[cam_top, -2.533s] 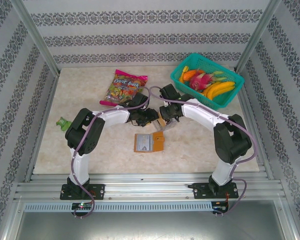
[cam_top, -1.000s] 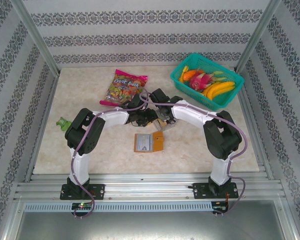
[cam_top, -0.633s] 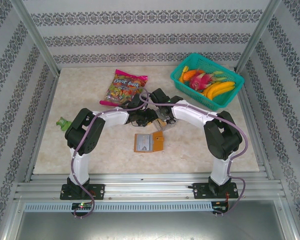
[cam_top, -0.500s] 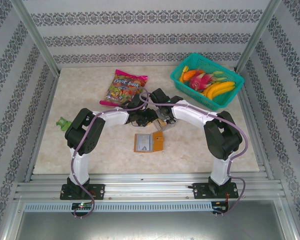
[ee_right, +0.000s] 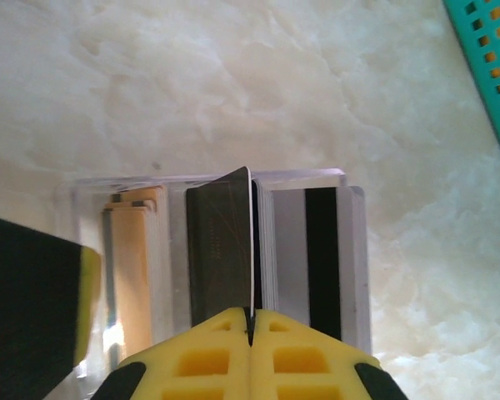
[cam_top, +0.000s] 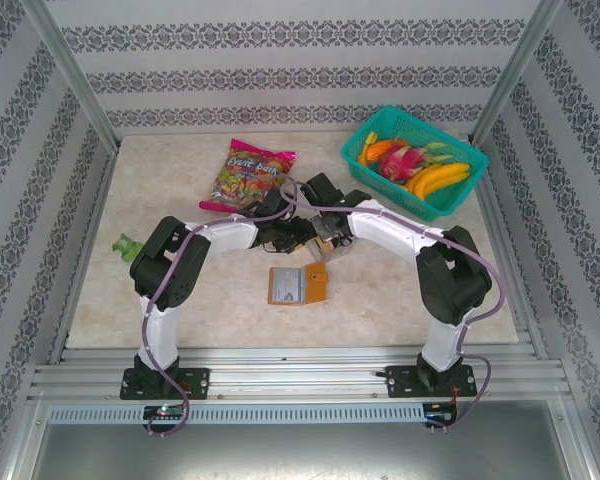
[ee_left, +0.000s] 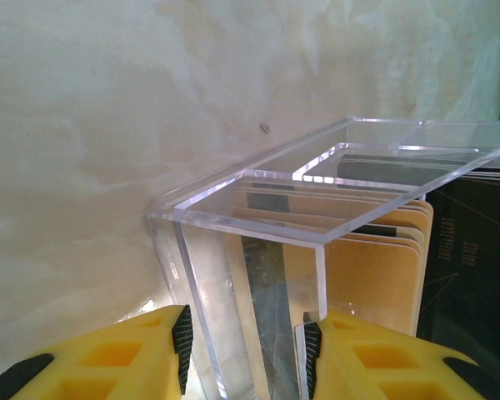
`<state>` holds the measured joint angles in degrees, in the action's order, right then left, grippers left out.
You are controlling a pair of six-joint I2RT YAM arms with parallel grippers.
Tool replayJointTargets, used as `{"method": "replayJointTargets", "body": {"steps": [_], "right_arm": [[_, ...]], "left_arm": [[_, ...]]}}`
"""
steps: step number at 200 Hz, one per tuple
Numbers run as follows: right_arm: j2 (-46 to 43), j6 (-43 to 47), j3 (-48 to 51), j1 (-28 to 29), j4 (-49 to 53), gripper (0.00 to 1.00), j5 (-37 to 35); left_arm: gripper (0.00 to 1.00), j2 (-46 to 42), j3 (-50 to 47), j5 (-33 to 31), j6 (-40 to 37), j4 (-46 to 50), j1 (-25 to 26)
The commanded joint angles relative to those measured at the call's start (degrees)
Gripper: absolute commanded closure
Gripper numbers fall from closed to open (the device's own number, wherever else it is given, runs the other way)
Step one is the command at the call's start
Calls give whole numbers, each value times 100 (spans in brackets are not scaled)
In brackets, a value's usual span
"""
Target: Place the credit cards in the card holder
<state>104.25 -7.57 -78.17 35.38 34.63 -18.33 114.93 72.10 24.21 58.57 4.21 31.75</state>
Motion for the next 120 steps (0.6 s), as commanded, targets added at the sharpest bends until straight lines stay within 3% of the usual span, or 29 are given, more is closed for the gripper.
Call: {"method": "replayJointTargets", "body": {"steps": [1,39,83,120], "right_arm": [[-400,-294,-28,-175,262,99,425],[-1320,-1152,537,-697,-288,100,2041],[-2194,-1970,1228,-1046,-810,100,3128],[-2850,-2742,1998,-653,-1443,100,3092]], "left_arm": [[58,21,-61,38,-109,91,-54],[55,-277,44,117,-407,156,-55],[53,-969,-81,9,-572,338,-55],[53,-2072,-995,-582,-672,813,-141]]}}
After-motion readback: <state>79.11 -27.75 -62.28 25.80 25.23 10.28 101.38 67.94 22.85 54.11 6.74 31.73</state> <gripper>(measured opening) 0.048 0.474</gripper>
